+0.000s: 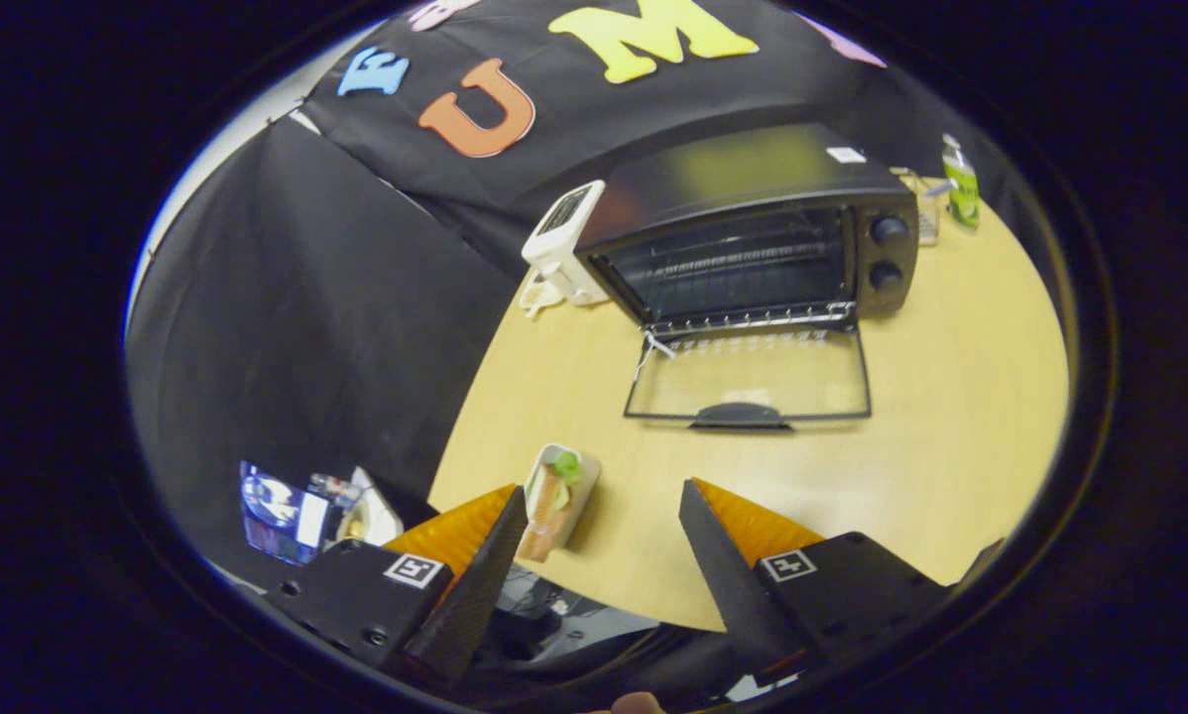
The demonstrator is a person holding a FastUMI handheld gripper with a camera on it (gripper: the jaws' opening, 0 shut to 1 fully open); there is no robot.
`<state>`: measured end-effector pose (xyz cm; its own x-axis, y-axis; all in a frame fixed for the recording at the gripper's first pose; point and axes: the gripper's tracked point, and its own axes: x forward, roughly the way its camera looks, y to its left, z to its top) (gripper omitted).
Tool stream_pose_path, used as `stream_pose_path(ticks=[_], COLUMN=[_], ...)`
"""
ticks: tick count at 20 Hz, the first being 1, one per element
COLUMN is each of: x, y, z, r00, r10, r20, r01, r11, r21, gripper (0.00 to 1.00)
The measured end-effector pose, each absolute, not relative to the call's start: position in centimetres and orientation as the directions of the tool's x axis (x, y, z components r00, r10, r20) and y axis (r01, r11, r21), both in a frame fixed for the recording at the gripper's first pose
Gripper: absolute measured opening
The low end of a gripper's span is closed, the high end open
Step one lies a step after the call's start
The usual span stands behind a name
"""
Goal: Open the toaster oven, put the food inside, and close the toaster oven door.
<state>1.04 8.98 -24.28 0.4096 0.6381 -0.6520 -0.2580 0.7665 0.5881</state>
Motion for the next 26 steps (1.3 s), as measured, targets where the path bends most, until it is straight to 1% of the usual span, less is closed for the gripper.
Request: stream_pose_path(ticks=[3, 6, 7, 8, 11, 14, 15, 18, 19, 22, 24, 26], x=[-0.4, -1.1, -1.1, -1.1, -1.3, -1.4, -1.5, -1.4, -1.4, -1.5, -1.7, -1.2], y=[12.6, 15.6, 16.4, 17.1, 19.2, 20.5, 20.9, 21.4, 21.5, 21.1, 20.6, 19.6], z=[-26.7, -29.7, -30.6, -31.6, -33.3, -34.9, -35.4, -35.6, -35.5, -34.0, -31.6, -28.7], r00=[0.312, 0.231, 0.220, 0.200, 0.150, 0.115, 0.102, 0.088, 0.084, 0.085, 0.098, 0.138], r10=[0.690, 0.699, 0.696, 0.697, 0.715, 0.719, 0.719, 0.720, 0.722, 0.728, 0.749, 0.775], r20=[-0.653, -0.677, -0.684, -0.689, -0.683, -0.685, -0.688, -0.689, -0.687, -0.680, -0.656, -0.617], r01=[-0.178, -0.150, -0.144, -0.133, -0.079, -0.069, -0.067, -0.045, -0.046, -0.054, -0.063, -0.065], r11=[0.717, 0.713, 0.716, 0.716, 0.697, 0.694, 0.695, 0.693, 0.691, 0.685, 0.662, 0.628], r21=[0.673, 0.685, 0.683, 0.686, 0.713, 0.717, 0.716, 0.719, 0.721, 0.726, 0.747, 0.775], gripper=[1.00, 0.99, 0.97, 0.94, 0.88, 0.81, 0.78, 0.45, 0.39, 0.33, 0.32, 0.31])
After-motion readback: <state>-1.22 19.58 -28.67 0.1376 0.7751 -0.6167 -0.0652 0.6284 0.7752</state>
